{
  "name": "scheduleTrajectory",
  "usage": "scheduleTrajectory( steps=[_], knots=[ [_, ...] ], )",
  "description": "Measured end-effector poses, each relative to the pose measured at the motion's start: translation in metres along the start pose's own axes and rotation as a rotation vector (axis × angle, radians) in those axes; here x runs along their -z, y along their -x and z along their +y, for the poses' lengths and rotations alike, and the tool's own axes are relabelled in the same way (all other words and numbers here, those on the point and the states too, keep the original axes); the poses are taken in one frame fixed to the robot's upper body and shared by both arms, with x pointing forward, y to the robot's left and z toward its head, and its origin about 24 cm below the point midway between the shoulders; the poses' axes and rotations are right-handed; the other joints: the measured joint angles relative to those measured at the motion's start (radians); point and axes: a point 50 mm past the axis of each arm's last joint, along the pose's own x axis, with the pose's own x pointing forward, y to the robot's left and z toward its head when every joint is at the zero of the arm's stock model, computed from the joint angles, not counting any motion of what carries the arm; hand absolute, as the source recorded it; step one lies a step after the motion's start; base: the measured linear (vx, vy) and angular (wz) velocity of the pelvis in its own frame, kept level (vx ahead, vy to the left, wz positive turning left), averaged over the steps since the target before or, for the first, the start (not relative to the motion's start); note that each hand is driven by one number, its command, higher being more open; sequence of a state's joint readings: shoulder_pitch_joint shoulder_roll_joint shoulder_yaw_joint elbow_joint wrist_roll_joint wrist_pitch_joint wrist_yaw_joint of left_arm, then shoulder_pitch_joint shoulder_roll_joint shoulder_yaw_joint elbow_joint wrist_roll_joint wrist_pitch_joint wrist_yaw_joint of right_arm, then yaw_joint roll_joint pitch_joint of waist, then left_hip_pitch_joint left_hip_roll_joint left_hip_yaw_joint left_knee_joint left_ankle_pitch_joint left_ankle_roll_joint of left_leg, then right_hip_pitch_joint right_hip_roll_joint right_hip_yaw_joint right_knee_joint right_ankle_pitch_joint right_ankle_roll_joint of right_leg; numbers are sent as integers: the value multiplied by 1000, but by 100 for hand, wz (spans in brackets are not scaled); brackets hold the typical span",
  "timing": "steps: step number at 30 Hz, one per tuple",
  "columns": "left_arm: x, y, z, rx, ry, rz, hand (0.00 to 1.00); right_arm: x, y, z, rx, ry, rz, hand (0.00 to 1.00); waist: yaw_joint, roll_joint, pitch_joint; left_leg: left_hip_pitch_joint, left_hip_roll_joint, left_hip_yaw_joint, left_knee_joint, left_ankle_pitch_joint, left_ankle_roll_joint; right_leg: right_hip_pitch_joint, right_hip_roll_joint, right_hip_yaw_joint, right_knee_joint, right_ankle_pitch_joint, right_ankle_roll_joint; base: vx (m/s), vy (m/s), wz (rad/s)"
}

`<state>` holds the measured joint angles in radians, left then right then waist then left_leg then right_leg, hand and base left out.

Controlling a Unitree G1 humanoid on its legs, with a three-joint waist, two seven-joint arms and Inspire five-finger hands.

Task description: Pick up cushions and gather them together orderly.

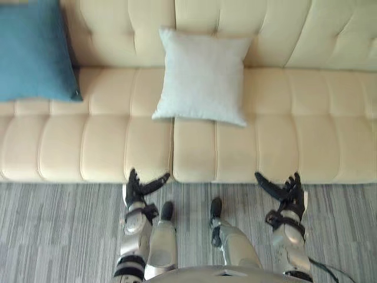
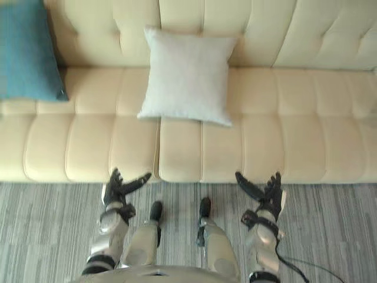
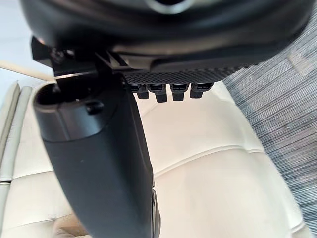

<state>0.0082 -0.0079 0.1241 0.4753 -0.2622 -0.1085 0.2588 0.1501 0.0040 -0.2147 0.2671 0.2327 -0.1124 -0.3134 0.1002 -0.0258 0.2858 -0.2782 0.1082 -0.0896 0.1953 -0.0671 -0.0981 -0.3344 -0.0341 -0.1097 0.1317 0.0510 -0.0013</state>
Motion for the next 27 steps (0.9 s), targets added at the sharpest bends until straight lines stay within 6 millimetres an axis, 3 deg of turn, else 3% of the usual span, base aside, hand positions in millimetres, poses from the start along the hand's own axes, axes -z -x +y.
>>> scheduleTrajectory(
  steps=[2,5,9,15,19,20,21,22,23,24,25,26,27],
  knots=[
    [34,12,17,-17,-55,128,100,29,10,-15,24,79,107,100,-2,9,-67,32,9,12,4,-19,-2,28,5,-1,1,-16,-1,96,19,-13],
    [69,27,32,-18,-153,270,100,62,21,-25,38,125,253,100,-6,13,-131,81,17,29,3,-36,-11,60,7,1,26,-44,3,79,23,-11],
    [94,40,40,-12,-228,386,100,91,36,-24,23,138,389,100,-6,15,-173,135,26,66,0,-54,-10,89,7,9,41,-59,7,39,33,-21],
    [103,43,43,-8,-268,432,100,105,43,-31,40,147,472,100,-6,20,-202,182,33,119,-5,-68,-12,102,12,53,55,-64,19,17,39,-26],
    [98,37,44,-26,-272,416,100,111,39,-19,20,165,515,100,-4,-5,-192,148,39,173,91,-95,-12,49,17,68,144,-69,27,-40,-3,-32],
    [97,36,42,-33,-260,413,100,110,36,-14,5,166,510,100,2,1,-192,124,70,183,104,-91,-6,48,27,67,140,-76,31,-95,-70,-20],
    [96,35,40,-34,-249,407,100,109,34,-10,-8,169,506,100,5,0,-188,123,76,186,103,-92,-7,10,12,41,307,-145,25,-50,-130,5],
    [95,34,41,-34,-254,403,100,110,36,-8,-21,181,514,100,3,-26,-188,123,60,181,113,-92,-9,-11,-41,22,490,-232,56,-2,-117,29],
    [93,32,43,-42,-255,396,100,112,37,-6,-32,193,523,100,3,-46,-189,101,47,169,152,-93,-9,8,-68,36,525,-278,98,-78,-214,37],
    [90,29,41,-47,-250,383,100,108,31,1,-47,200,506,100,13,-38,-197,60,65,162,184,-92,-10,31,-30,35,434,-292,84,-119,-189,19],
    [90,29,41,-47,-249,383,100,108,31,1,-47,200,505,100,14,-38,-197,59,66,162,183,-91,-9,33,-28,34,427,-292,83,-198,-223,-13],
    [93,32,36,-42,-237,392,100,101,23,7,-61,209,469,100,28,-8,-197,33,106,160,162,-72,-15,49,6,23,345,-295,20,-159,-138,-2],
    [91,30,30,-23,-238,386,100,96,18,11,-70,214,445,100,27,-7,-176,23,103,150,156,-55,-46,27,-3,-2,371,-300,9,-253,-166,11]
  ],
)
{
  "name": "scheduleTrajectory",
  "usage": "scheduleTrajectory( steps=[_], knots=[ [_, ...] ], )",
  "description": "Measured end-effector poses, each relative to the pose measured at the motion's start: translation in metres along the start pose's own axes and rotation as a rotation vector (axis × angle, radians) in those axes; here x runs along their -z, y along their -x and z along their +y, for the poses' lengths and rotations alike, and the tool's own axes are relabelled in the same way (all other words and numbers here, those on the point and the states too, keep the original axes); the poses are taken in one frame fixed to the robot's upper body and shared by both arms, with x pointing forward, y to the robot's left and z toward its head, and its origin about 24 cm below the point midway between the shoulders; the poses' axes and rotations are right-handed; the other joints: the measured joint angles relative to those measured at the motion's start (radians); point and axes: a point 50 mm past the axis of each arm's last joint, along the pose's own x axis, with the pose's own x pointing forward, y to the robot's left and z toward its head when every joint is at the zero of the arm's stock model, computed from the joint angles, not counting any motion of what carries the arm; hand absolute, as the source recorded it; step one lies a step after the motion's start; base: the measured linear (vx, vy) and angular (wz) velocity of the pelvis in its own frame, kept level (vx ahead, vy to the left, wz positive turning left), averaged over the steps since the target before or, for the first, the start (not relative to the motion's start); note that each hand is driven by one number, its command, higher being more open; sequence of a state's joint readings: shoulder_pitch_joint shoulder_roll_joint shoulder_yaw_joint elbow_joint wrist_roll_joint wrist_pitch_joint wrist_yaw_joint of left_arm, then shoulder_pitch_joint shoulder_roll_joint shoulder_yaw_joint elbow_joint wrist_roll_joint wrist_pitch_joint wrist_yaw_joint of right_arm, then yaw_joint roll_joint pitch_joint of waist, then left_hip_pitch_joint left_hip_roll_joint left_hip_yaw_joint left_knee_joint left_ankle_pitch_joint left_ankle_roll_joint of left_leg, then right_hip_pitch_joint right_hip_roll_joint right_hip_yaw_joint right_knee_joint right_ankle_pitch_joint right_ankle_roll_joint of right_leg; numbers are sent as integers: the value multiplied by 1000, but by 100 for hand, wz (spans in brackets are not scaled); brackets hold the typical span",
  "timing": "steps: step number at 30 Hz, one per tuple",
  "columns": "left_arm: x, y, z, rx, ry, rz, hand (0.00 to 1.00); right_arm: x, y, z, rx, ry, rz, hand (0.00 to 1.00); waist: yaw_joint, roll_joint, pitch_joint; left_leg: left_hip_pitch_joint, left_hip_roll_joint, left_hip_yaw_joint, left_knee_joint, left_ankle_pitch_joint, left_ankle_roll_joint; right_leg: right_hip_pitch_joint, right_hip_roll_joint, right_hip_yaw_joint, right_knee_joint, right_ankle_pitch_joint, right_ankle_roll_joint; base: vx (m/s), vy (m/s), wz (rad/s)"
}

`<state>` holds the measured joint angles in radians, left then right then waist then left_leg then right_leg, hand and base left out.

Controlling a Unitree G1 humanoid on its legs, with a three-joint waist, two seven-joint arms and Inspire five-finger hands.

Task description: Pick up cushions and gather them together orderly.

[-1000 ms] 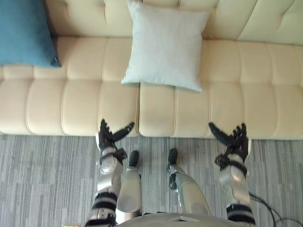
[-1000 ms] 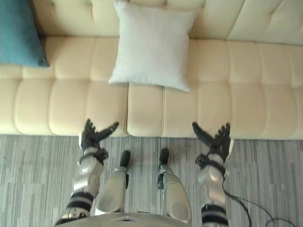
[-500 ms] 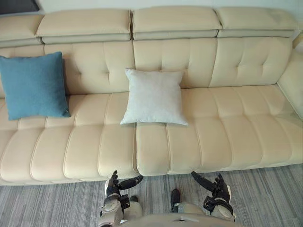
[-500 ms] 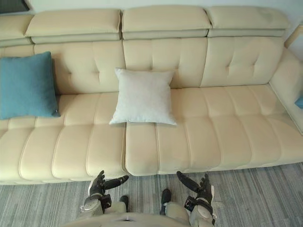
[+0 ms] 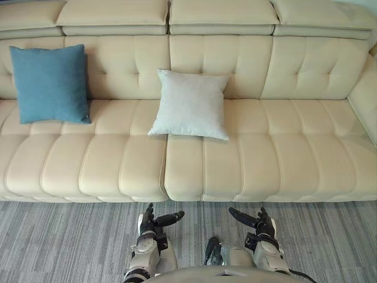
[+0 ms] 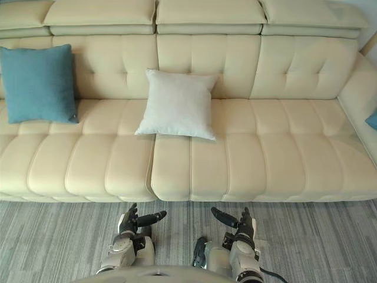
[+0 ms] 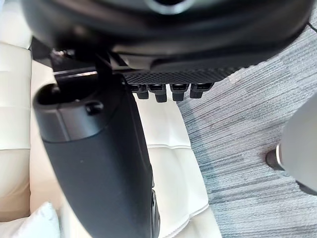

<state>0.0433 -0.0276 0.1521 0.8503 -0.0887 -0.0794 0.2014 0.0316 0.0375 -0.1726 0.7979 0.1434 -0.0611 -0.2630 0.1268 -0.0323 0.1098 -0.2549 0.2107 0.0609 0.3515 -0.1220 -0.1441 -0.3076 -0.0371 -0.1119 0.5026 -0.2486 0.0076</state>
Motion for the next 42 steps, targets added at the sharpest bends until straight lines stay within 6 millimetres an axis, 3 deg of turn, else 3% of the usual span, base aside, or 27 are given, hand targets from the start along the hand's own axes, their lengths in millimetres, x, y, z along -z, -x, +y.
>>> scheduleTrajectory(
  steps=[2,3,5,9,10,11,13,14,21,28,29,30,31,32,33,34,35,36,38,40,41,42],
  knots=[
    [-4,0,-9,37,-25,-16,100,2,1,-2,13,10,7,100,1,14,11,-16,8,-48,-23,29,-19,4,10,-52,-6,5,-18,-334,-248,109],
    [-6,1,-19,70,-43,-21,100,10,2,-8,39,33,29,100,-30,13,35,-27,5,-26,-16,78,15,10,-38,-169,-40,53,-73,-336,-247,166],
    [-5,1,-19,68,-53,-21,100,12,2,-10,41,46,42,100,-32,10,41,12,-30,-21,-13,14,23,9,-52,-176,-58,72,-55,-208,-2,83],
    [-5,0,-15,58,-57,-19,100,20,5,-2,11,73,64,100,-35,7,44,26,-44,1,-17,-8,22,15,-71,-153,-78,94,-25,-97,131,-10],
    [-3,0,-11,49,-59,-11,100,25,7,-1,5,69,82,100,-37,-6,27,27,-58,10,-6,-4,25,10,-85,-144,-107,114,-27,-6,162,-45],
    [-1,0,-9,38,-57,-6,100,26,7,0,4,64,88,100,-34,0,24,32,-61,5,102,-41,28,32,-76,-130,-162,150,-19,41,108,-48],
    [13,4,-12,43,-56,47,100,34,9,-6,17,60,119,100,-51,53,-8,121,-41,8,-25,-98,39,71,-40,-122,-241,193,2,41,163,-31],
    [13,3,-12,43,-72,49,100,37,10,-6,22,40,141,100,-56,43,-9,138,-52,20,-47,-85,43,93,-42,-111,-289,231,19,23,187,-13],
    [22,2,-2,30,-131,94,100,45,10,-17,61,-8,182,100,-57,36,-14,216,-70,98,-63,-95,60,182,-18,-26,-441,330,32,41,108,-36],
    [22,0,2,20,-143,107,100,45,8,-19,70,-31,191,100,-62,29,-12,245,-68,210,-64,-131,65,162,12,107,-499,393,34,-34,37,-69],
    [22,-1,3,20,-152,109,100,43,7,-18,65,-27,189,100,-69,22,-7,246,-64,272,-47,-153,68,130,30,166,-507,418,29,-115,19,-101],
    [21,-2,4,19,-156,109,100,41,6,-16,60,-27,185,100,-81,19,-3,244,-61,304,-50,-155,71,121,29,150,-529,405,-8,-86,7,-152],
    [22,-1,3,22,-155,110,100,39,3,-16,60,-17,187,100,-83,42,4,243,-33,360,-76,-146,72,105,15,2,-517,369,-77,-60,-7,-99],
    [22,-1,3,23,-157,109,100,37,1,-16,60,-13,188,100,-82,46,6,248,-20,382,-82,-141,70,89,4,-83,-478,356,-93,63,-15,-147],
    [23,-1,7,21,-180,114,100,33,-1,-15,57,-5,190,100,-85,54,15,270,3,450,-87,-133,60,67,-36,-334,-337,302,-129,172,-37,-153],
    [23,-2,12,21,-215,114,100,35,-1,-16,60,-1,197,100,-82,42,16,285,-7,473,-77,-130,54,85,-55,-482,-310,250,-130,196,-49,-162],
    [23,-2,14,21,-224,114,100,37,-1,-18,65,7,203,100,-83,42,16,291,-12,474,-71,-130,54,93,-52,-516,-313,244,-130,196,-71,-138],
    [21,-3,14,22,-228,108,100,33,-3,-25,77,27,193,100,-95,57,24,310,-10,473,-77,-128,54,100,-38,-526,-321,250,-122,131,-61,-100],
    [18,-4,8,45,-255,93,100,31,-6,-37,104,51,190,100,-98,83,27,334,-12,472,-99,-125,54,104,-14,-482,-341,247,-104,164,-34,-89],
    [9,-7,3,69,-313,60,100,33,-6,-45,126,61,198,100,-105,90,30,344,4,470,-55,-106,45,109,7,-446,-343,234,-102,170,-108,-71],
    [11,-7,2,77,-328,64,100,41,-2,-49,135,65,219,100,-120,90,32,318,54,455,97,-104,44,144,27,-423,-351,214,-105,195,-228,-47],
    [15,-5,3,80,-327,78,100,44,-1,-52,142,66,233,100,-123,91,35,274,101,430,254,-82,66,176,47,-400,-363,202,-107,210,-239,-69]
  ],
)
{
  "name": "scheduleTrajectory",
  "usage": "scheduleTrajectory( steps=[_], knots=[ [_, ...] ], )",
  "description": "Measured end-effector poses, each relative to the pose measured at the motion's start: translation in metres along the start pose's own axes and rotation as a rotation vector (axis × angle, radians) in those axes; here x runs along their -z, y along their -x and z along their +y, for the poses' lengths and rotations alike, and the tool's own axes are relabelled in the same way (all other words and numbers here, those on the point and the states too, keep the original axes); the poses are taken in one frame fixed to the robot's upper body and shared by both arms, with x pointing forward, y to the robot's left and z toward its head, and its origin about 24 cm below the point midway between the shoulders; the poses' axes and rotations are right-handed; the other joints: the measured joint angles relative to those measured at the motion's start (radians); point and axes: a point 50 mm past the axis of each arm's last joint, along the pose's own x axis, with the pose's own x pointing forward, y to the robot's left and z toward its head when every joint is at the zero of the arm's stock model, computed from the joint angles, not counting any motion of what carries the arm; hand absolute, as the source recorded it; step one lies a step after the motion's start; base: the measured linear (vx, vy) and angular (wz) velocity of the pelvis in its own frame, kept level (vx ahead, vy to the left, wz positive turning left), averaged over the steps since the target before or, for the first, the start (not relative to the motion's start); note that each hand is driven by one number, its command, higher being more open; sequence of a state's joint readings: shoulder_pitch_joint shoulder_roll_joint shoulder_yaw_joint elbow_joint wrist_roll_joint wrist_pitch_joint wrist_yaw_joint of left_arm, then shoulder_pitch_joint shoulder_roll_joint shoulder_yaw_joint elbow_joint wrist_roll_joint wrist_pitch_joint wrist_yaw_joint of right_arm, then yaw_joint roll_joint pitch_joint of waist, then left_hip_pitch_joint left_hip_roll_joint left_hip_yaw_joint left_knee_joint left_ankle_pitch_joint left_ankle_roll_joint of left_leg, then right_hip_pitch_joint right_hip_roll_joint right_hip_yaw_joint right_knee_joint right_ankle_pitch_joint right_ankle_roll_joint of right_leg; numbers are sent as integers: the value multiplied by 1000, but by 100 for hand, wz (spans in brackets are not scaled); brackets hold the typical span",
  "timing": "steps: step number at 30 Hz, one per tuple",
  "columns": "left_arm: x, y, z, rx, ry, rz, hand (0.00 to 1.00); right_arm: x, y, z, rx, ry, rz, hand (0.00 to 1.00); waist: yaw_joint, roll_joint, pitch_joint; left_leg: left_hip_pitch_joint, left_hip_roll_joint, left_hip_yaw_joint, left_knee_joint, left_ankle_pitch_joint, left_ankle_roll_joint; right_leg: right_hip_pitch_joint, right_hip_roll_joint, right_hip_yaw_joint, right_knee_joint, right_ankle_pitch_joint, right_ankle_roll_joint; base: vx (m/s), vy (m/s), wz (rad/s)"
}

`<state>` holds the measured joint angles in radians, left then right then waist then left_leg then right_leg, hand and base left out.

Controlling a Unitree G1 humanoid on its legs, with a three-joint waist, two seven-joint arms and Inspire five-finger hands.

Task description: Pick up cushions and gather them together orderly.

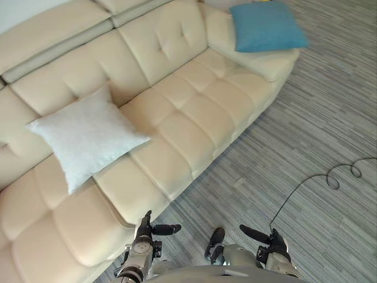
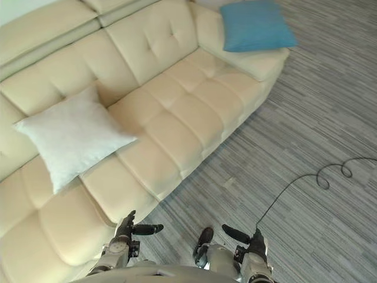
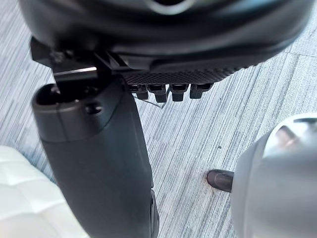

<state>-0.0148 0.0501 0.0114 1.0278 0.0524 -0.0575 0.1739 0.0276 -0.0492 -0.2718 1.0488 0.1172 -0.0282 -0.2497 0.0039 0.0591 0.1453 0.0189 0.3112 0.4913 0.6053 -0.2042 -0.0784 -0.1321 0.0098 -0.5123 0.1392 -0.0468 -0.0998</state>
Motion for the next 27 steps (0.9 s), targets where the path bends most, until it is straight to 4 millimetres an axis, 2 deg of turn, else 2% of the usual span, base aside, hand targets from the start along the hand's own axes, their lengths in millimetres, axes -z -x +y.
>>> scheduleTrajectory(
  steps=[1,2,3,5,7,8,9,10,11,12,13,14,16,17,18,19,21,23,24,25,26,27],
  knots=[
    [6,2,0,4,-2,15,100,1,0,1,-3,12,0,100,3,-7,13,-52,38,-57,170,47,61,37,18,35,-15,-15,-9,194,-194,-79],
    [12,4,0,10,-2,31,100,1,1,3,-10,18,-4,100,9,-11,27,-95,38,-118,269,32,71,59,29,63,-19,-22,-14,136,-101,-90],
    [11,3,3,9,-8,20,100,-2,0,3,-12,18,-15,100,11,-9,34,-165,9,-200,352,-10,58,70,36,92,-18,-33,-24,130,-66,-82],
    [0,2,7,-12,17,-27,100,-1,1,4,-8,14,-10,100,27,-16,54,-290,-93,-318,363,-67,48,98,42,145,-24,-45,-39,184,-79,-70],
    [-9,2,7,-15,27,-68,100,0,1,5,-4,7,-2,100,46,-25,70,-333,-150,-369,286,-74,38,118,40,170,-29,-51,-30,154,-30,-58],
    [-16,2,5,-16,44,-104,100,-1,1,5,4,1,-4,100,55,-19,78,-379,-210,-404,119,-72,36,143,46,203,-36,-65,-17,176,7,-67],
    [-18,2,4,-16,56,-109,100,-3,1,6,8,-1,-12,100,57,-20,83,-393,-235,-429,32,-65,38,153,48,222,-36,-73,-9,195,22,-49],
    [-18,2,4,-16,56,-109,100,-3,1,6,8,-1,-12,100,57,-21,83,-393,-235,-430,30,-64,37,153,48,222,-36,-73,-9,201,39,-75],
    [-19,2,3,-25,92,-109,100,-6,1,8,5,-5,-25,100,78,-25,84,-404,-273,-482,-174,-7,22,168,51,281,-35,-93,6,279,61,-104],
    [-18,3,4,-31,101,-106,100,-8,2,10,3,-5,-30,100,93,-19,78,-398,-278,-509,-287,40,27,179,60,319,-36,-110,19,385,90,-136],
    [-16,3,4,-33,109,-100,100,-7,2,12,-2,-2,-30,100,101,-15,71,-398,-273,-517,-320,92,35,193,67,352,-31,-131,32,370,92,-97],
    [-14,3,5,-38,120,-94,100,-6,3,14,-6,-4,-25,100,106,-19,63,-392,-272,-515,-311,124,40,198,66,374,-21,-146,39,580,121,-85],
    [-9,4,10,-58,137,-80,100,2,8,20,-23,-15,-13,100,106,-45,31,-385,-279,-485,-238,199,79,204,38,421,62,-232,78,638,129,-66],
    [-10,4,10,-58,135,-81,100,4,9,23,-31,-15,-11,100,106,-63,26,-383,-288,-466,-213,169,79,199,19,430,96,-259,88,526,108,-61],
    [-9,3,14,-64,119,-73,100,8,12,28,-47,-12,-6,100,110,-97,2,-360,-304,-419,-183,114,105,151,-28,446,239,-306,141,428,81,-54],
    [-9,3,14,-61,112,-71,100,7,12,30,-52,-2,-14,100,107,-102,1,-335,-311,-407,-177,90,121,124,-48,436,335,-304,164,529,92,-57],
    [-8,3,10,-48,101,-66,100,4,12,31,-61,-6,-24,100,103,-97,5,-250,-316,-398,-184,27,136,19,-106,386,658,-256,237,550,97,-28],
    [-7,3,8,-42,86,-58,100,1,12,31,-65,-8,-36,100,100,-92,8,-195,-311,-399,-182,-6,139,-15,-139,346,778,-272,210,478,23,-4],
    [-8,3,6,-38,86,-60,100,-2,12,32,-70,-5,-55,100,100,-79,12,-140,-285,-405,-186,-34,136,-51,-160,298,813,-290,180,375,-45,3],
    [-9,3,6,-38,87,-62,100,-4,12,33,-73,-6,-63,100,101,-75,14,-122,-275,-406,-193,-38,134,-62,-162,289,803,-293,173,436,-88,2],
    [-7,4,6,-45,87,-55,100,-8,12,35,-80,-9,-76,100,99,-62,21,-68,-246,-408,-229,-39,132,-89,-161,272,731,-301,161,286,-84,0],
    [-5,4,7,-48,86,-50,100,-9,12,35,-81,-10,-81,100,98,-58,23,-47,-234,-408,-245,-41,129,-101,-161,268,684,-300,161,357,-143,0]
  ],
)
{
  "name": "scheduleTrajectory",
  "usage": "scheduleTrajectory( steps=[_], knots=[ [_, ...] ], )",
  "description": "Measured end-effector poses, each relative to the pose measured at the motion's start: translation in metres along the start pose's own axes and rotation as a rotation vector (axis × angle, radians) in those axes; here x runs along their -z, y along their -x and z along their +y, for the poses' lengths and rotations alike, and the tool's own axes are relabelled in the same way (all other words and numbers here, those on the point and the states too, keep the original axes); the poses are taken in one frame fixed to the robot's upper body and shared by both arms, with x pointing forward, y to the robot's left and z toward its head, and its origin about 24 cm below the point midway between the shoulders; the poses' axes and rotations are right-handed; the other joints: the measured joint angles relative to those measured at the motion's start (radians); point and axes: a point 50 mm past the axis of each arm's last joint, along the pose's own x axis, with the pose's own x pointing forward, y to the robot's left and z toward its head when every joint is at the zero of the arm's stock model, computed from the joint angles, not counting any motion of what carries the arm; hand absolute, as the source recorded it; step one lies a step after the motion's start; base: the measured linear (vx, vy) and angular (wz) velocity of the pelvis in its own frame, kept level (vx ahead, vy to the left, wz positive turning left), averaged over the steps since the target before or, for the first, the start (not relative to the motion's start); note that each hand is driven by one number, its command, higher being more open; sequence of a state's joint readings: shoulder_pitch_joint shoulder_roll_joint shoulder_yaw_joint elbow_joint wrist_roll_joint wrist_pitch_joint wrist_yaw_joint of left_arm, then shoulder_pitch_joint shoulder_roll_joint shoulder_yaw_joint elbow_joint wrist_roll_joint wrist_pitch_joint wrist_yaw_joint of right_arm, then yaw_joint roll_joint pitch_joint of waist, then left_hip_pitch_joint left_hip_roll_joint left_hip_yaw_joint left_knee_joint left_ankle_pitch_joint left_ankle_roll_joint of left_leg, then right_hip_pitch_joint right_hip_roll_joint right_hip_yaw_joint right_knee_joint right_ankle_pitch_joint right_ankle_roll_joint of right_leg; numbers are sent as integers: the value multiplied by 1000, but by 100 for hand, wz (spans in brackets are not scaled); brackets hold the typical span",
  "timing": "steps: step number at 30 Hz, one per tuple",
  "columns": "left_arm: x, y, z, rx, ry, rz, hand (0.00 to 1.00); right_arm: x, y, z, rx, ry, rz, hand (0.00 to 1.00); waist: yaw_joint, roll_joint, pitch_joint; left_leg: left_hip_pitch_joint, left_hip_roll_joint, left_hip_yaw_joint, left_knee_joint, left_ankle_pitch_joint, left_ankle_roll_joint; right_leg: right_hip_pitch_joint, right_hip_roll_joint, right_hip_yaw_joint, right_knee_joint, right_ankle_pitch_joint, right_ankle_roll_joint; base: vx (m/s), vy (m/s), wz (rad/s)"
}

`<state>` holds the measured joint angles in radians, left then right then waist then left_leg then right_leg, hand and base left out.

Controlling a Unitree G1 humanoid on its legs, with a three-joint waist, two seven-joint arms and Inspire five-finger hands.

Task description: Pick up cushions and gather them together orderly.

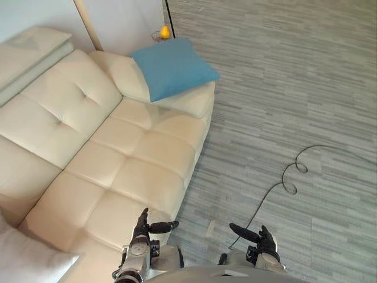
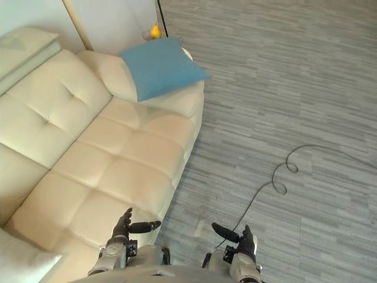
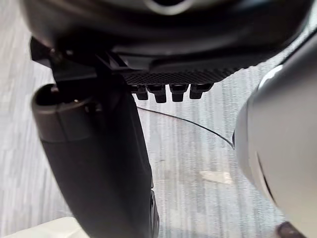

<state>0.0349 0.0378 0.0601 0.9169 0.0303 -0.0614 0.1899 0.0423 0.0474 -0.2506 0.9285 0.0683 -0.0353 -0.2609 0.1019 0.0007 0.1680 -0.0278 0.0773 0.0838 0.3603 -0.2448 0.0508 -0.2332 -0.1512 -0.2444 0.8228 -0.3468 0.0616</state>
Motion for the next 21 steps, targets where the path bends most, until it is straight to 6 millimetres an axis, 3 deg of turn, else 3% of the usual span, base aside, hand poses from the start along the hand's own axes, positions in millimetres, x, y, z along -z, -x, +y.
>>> scheduleTrajectory(
  steps=[2,3,4,6,8,9,10,12,14,15,16,17,18,20,21],
  knots=[
    [5,1,3,-9,-5,14,100,-1,0,2,-4,3,-3,100,-6,-4,-2,48,31,1,-35,-15,-31,-36,1,2,-161,20,12,328,-191,-2],
    [12,2,8,-19,-18,38,100,0,0,4,-12,11,0,100,-9,-27,-9,64,30,-2,-43,-30,-70,-56,-1,13,-320,118,5,400,-271,0],
    [14,2,11,-22,-28,44,100,2,0,4,-13,16,6,100,-10,-39,-13,66,24,-4,-43,-37,-80,-58,-3,14,-330,201,-21,448,-348,-8],
    [19,3,5,-9,-25,78,100,-2,-4,-8,18,40,0,100,-12,8,-19,81,77,-49,-48,-28,-109,-42,61,10,-332,161,-76,332,-296,-23],
    [19,3,0,0,-15,77,100,-3,-6,-14,38,40,3,100,-14,30,-9,51,100,-67,48,-21,-123,-19,84,6,-340,144,-90,297,-283,-6],
    [15,2,0,0,-12,64,100,-3,-7,-20,52,47,4,100,-28,43,7,-50,119,-113,288,20,-140,41,102,-14,-374,131,-100,268,-258,23],
    [12,2,0,-6,9,54,100,-1,-7,-23,62,50,7,100,-26,41,17,-118,138,-126,455,29,-138,91,116,-25,-402,124,-111,216,-198,30],
    [4,1,3,-19,29,14,100,6,-4,-25,68,56,21,100,-18,29,29,-220,136,-109,620,-6,-132,189,125,-41,-450,105,-121,194,-146,22],
    [-2,1,2,-17,35,-13,100,8,-3,-24,67,51,24,100,-14,24,28,-289,116,-58,545,-24,-112,240,129,-53,-501,102,-116,201,-78,20],
    [-4,1,2,-17,37,-23,100,7,-3,-22,65,49,23,100,-9,23,28,-317,72,-44,366,-21,-103,265,128,-57,-537,98,-116,175,-6,14],
    [-4,1,2,-17,38,-25,100,7,-3,-22,65,49,23,100,-6,23,28,-320,58,-45,312,-16,-100,269,127,-57,-544,97,-115,305,67,10],
    [-5,1,0,-13,42,-28,100,7,-3,-21,66,49,23,100,-1,22,30,-324,17,-48,133,23,-97,282,123,-57,-566,93,-107,288,116,-1],
    [-6,0,-1,-12,46,-31,100,7,-4,-22,68,50,25,100,9,20,31,-324,-16,-55,-1,102,-87,296,116,-52,-576,81,-91,370,139,-10],
    [-5,0,0,-13,42,-28,100,9,-3,-18,60,51,38,100,21,10,25,-276,-44,-59,-76,251,-79,325,103,-24,-590,64,-58,327,91,-27],
    [-7,-1,4,-15,30,-32,100,11,-2,-11,44,47,52,100,20,-17,21,-272,-65,-42,-58,221,-54,342,77,-16,-609,60,-46,465,98,-28]
  ],
)
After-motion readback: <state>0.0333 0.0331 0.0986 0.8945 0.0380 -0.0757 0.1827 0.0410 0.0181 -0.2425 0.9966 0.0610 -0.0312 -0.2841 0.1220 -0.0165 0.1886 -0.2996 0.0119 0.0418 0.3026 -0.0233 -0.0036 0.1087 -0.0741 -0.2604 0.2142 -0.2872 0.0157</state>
